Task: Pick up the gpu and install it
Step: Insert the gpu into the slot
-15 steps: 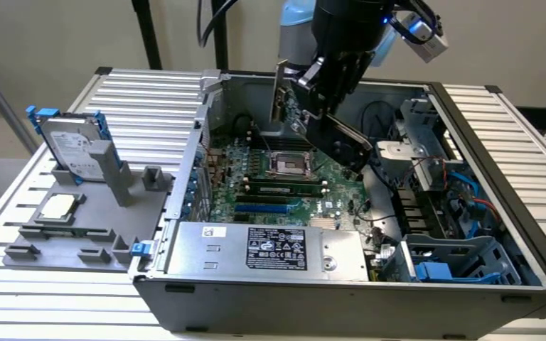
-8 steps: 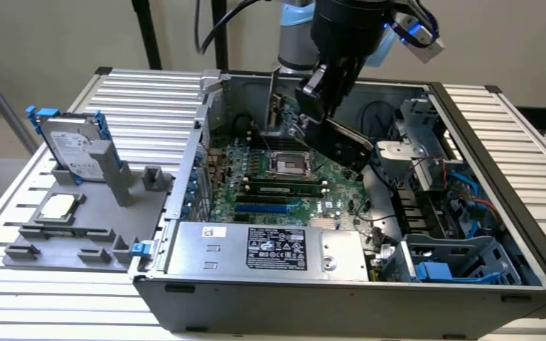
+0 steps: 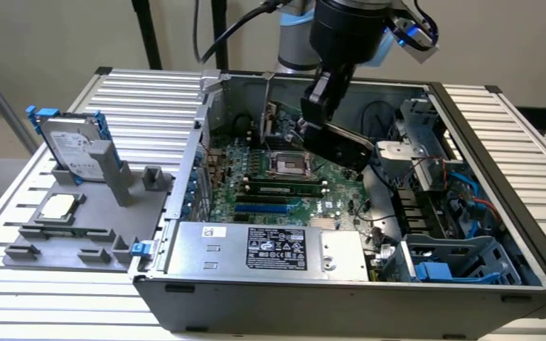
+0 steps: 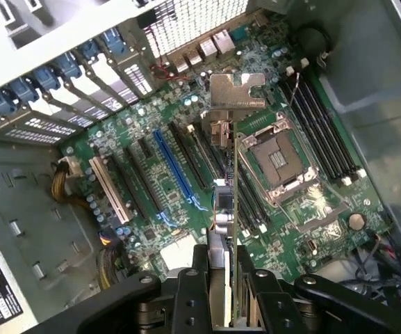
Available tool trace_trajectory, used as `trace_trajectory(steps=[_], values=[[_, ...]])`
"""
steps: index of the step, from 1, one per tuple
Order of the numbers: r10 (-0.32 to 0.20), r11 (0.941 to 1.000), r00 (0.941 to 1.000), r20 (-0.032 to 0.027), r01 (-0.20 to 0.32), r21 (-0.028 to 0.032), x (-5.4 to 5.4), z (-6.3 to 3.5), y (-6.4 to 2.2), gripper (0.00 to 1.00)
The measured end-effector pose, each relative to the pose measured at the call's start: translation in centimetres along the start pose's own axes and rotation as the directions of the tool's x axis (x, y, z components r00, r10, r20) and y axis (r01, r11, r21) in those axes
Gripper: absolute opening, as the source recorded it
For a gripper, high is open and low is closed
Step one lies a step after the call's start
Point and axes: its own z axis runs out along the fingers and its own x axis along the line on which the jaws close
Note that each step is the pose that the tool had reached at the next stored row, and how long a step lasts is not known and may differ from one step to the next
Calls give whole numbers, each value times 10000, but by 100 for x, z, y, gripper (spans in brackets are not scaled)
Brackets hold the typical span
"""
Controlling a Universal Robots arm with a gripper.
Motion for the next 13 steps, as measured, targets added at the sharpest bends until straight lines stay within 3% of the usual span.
trace_trajectory(steps=[3,7,13], values=[[-544,9985,9985,-32,544,-5,0,26,-2,27],[-1264,9920,9920,-72,1264,-14,1,61,-4,27],[-2335,9723,9723,-131,2335,-28,1,125,-8,27]])
